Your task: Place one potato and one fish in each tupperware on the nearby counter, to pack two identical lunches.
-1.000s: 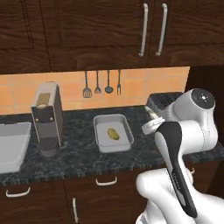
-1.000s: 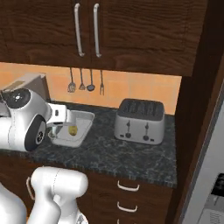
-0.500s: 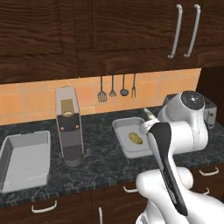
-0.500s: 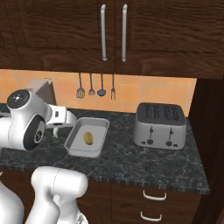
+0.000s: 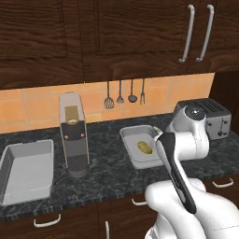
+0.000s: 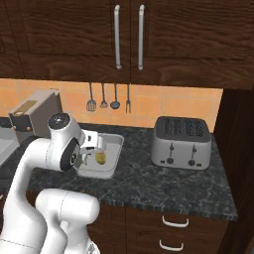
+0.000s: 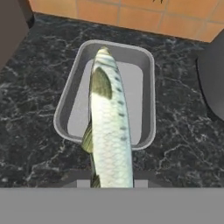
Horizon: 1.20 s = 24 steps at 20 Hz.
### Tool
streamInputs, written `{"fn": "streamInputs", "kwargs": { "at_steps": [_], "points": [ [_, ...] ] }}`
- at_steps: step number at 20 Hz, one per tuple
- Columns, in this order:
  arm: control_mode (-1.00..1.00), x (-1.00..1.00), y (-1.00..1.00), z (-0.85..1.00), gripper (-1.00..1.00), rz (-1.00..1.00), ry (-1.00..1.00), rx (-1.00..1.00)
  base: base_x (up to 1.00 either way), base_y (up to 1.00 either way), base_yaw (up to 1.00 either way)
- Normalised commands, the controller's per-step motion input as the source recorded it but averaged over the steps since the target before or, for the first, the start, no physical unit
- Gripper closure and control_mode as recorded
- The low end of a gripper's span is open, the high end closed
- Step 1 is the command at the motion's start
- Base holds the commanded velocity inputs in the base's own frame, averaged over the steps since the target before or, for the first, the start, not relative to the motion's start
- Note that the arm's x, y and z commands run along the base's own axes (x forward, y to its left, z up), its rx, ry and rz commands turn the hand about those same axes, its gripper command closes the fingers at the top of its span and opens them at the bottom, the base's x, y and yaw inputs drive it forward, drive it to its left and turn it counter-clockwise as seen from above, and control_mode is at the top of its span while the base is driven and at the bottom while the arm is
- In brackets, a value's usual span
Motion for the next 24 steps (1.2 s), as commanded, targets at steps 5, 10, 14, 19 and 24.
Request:
{"fn": "streamInputs", "kwargs": {
  "at_steps": [5,10,14,19,24],
  "points": [
    [-1.00,0.98,0.03,-0.56,1.00,0.20,0.20,0.00,0.00,0.00,0.00],
    [-1.00,0.72,0.02,-0.19,1.00,0.00,0.02,-0.02,0.00,0.00,0.00],
    [-1.00,0.43,0.00,-0.41,1.00,0.00,0.00,-0.05,0.00,0.00,0.00],
    [-1.00,0.32,0.00,-0.44,1.00,0.00,0.00,-0.03,0.00,0.00,0.00],
    [-1.00,0.33,0.00,-0.32,1.00,0.00,0.00,-0.01,0.00,0.00,0.00]
  ]
}}
